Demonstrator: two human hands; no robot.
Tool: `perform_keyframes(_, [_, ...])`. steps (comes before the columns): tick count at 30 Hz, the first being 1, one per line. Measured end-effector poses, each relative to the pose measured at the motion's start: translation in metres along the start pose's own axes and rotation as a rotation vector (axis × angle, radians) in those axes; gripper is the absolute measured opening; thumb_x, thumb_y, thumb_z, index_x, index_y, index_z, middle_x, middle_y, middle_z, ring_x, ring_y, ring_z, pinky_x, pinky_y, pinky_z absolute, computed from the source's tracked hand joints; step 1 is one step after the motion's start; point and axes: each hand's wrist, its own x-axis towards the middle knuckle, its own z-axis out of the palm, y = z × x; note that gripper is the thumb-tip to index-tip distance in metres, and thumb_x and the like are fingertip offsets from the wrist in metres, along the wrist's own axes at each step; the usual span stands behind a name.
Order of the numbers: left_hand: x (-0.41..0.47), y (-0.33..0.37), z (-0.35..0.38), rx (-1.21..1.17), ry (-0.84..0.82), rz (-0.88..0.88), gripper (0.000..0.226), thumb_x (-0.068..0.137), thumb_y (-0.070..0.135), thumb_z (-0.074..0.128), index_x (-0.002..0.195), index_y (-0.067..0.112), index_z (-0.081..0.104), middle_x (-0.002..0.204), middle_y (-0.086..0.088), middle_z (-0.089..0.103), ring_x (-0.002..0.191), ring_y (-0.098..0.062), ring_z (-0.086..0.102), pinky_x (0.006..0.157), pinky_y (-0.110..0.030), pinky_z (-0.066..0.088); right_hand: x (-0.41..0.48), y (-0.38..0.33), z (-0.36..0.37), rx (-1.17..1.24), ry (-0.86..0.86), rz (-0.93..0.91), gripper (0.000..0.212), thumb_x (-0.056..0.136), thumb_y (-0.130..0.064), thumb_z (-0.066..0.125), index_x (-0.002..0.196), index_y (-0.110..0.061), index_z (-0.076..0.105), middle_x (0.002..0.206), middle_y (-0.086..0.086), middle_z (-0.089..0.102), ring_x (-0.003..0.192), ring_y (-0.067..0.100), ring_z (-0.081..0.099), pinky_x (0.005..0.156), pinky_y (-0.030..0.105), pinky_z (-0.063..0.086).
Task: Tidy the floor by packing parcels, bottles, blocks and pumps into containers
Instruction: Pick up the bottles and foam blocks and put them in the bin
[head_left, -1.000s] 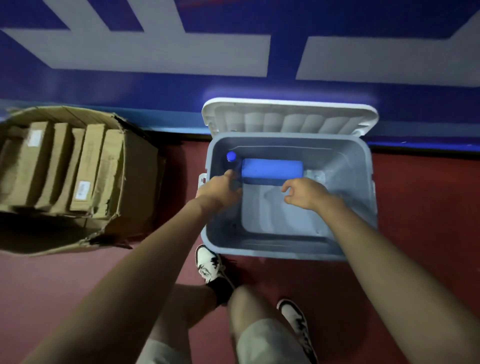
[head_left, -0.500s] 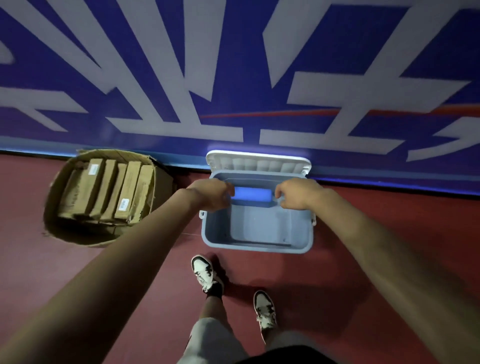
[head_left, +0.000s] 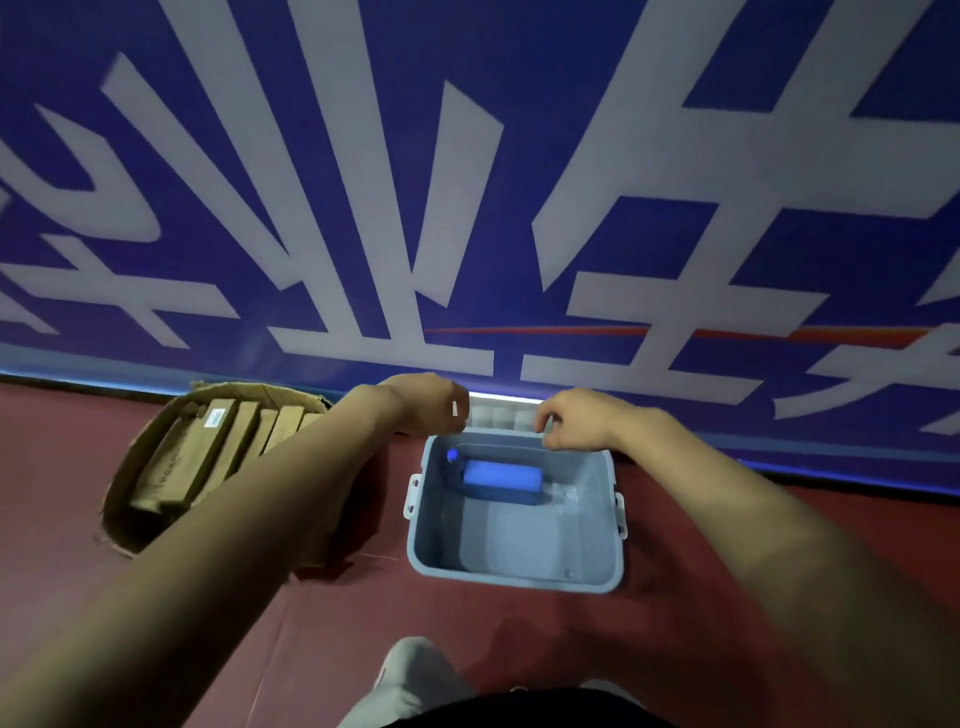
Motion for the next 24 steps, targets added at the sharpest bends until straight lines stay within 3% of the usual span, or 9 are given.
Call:
perform_keyframes(5, [-0.006, -0.013, -0.015, -0.075, 0.003, 0.125, 0.031, 0.093, 0.026, 0.050, 0.122, 0.017, 0.057, 0.124, -0.004, 0.060, 0.112, -0.022, 0.055, 0.091, -0.028, 0.040, -0.012, -0.031, -0.004, 0.102, 0.085, 0.100, 0.031, 0.088, -0.025, 0.058, 0.120, -0.022, 0.060, 0.104, -0.002, 0.055, 0.093, 0.017, 0.053, 0.081, 0.028, 0.045])
perform_keyframes(16, [-0.036, -0.035, -0.018, -0.001, -0.051, 0.424, 0.025, 0.091, 0.021, 0.051, 0.113, 0.016, 0.062, 0.115, -0.003, 0.063, 0.103, -0.019, 0.056, 0.091, -0.028, 0.042, -0.051, -0.114, 0.026, 0.108, 0.192, 0.428, 0.028, 0.089, -0.026, 0.054, 0.115, -0.023, 0.062, 0.118, -0.003, 0.060, 0.109, 0.021, 0.056, 0.076, 0.025, 0.038])
perform_keyframes(21, [-0.060, -0.033, -0.011, 0.067, -0.095, 0.533, 0.024, 0.091, 0.020, 0.052, 0.113, 0.015, 0.062, 0.112, -0.002, 0.063, 0.089, -0.014, 0.051, 0.085, -0.024, 0.040, -0.079, -0.143, 0.052, 0.155, 0.202, 0.503, 0.027, 0.087, -0.025, 0.056, 0.114, -0.025, 0.063, 0.116, -0.004, 0.061, 0.108, 0.019, 0.058, 0.080, 0.026, 0.042])
perform_keyframes(24, [-0.078, -0.027, -0.007, 0.096, -0.097, 0.576, 0.026, 0.091, 0.019, 0.051, 0.115, 0.014, 0.061, 0.113, -0.002, 0.062, 0.091, -0.015, 0.053, 0.086, -0.025, 0.042, -0.100, -0.153, 0.067, 0.192, 0.226, 0.557, 0.025, 0.086, -0.026, 0.057, 0.110, -0.025, 0.064, 0.111, -0.006, 0.063, 0.107, 0.018, 0.059, 0.082, 0.027, 0.043])
